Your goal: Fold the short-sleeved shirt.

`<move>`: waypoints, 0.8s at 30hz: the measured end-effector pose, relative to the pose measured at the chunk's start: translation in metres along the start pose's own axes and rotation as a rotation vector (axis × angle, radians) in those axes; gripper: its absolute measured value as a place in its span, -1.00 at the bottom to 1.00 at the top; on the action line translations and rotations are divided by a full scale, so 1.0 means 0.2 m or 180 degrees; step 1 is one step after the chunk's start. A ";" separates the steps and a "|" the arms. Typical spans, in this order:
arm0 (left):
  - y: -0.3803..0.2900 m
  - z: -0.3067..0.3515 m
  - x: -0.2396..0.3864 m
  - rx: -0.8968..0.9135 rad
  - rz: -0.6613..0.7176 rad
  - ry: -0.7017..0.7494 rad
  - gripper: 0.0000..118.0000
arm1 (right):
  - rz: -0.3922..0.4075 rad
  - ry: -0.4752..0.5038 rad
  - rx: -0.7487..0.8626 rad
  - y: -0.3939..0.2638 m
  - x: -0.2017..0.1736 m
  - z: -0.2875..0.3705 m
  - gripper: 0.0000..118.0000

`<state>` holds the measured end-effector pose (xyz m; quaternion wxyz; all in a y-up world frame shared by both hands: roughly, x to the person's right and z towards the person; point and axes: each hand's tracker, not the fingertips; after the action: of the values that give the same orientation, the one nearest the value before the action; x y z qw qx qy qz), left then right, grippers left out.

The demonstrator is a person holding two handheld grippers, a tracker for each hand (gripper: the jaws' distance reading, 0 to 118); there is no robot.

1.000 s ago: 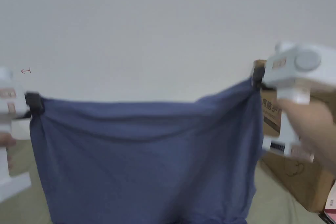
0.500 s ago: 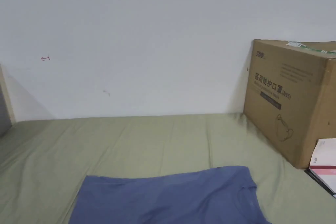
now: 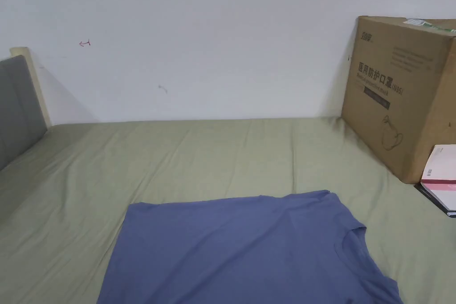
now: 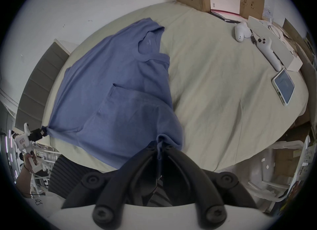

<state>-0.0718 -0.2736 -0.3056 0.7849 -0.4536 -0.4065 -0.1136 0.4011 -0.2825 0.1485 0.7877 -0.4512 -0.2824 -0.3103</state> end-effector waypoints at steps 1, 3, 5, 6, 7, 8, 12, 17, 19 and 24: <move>0.00 0.00 0.01 -0.0011 0.0028 0.0001 -0.95 | 0.0035 -0.0009 0.0000 0.00 0.00 0.00 -0.95; 0.00 -0.01 0.02 -0.0043 0.0079 -0.0001 -0.95 | 0.0088 -0.0064 -0.0023 0.00 -0.01 0.00 -0.95; 0.00 -0.02 0.02 -0.0106 0.0069 -0.0013 -0.94 | 0.0075 -0.0248 -0.0168 0.01 -0.02 0.00 -0.95; 0.00 -0.03 0.03 -0.0143 0.0018 0.0004 -0.94 | 0.0059 -0.0252 -0.0252 0.02 -0.02 -0.01 -0.95; -0.01 -0.04 0.04 -0.0160 -0.0004 0.0013 -0.93 | 0.0062 -0.0284 -0.0264 0.02 -0.02 0.00 -0.95; -0.01 -0.03 0.04 -0.0167 -0.0004 0.0008 -0.89 | 0.0113 -0.0349 -0.0243 0.02 -0.03 0.00 -0.95; -0.02 -0.03 0.04 -0.0176 0.0025 0.0069 0.68 | 0.0160 -0.0246 -0.0129 0.02 -0.03 -0.01 0.60; -0.03 0.11 0.00 0.0014 0.0405 -0.0234 0.75 | -0.0226 -0.0057 0.0190 0.03 -0.01 0.12 0.79; 0.02 0.20 0.00 0.0240 0.0497 -0.0343 0.75 | -0.0123 -0.0007 0.0494 0.05 -0.08 0.22 0.79; 0.13 0.52 0.27 0.1372 0.0187 -0.0107 0.75 | 0.0271 0.0200 0.1802 0.10 -0.42 0.52 0.78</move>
<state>-0.0780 -0.1650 -0.2546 0.8599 -0.2887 -0.4210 0.0064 0.3441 -0.1620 0.1220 0.9030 -0.2149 -0.3140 -0.1996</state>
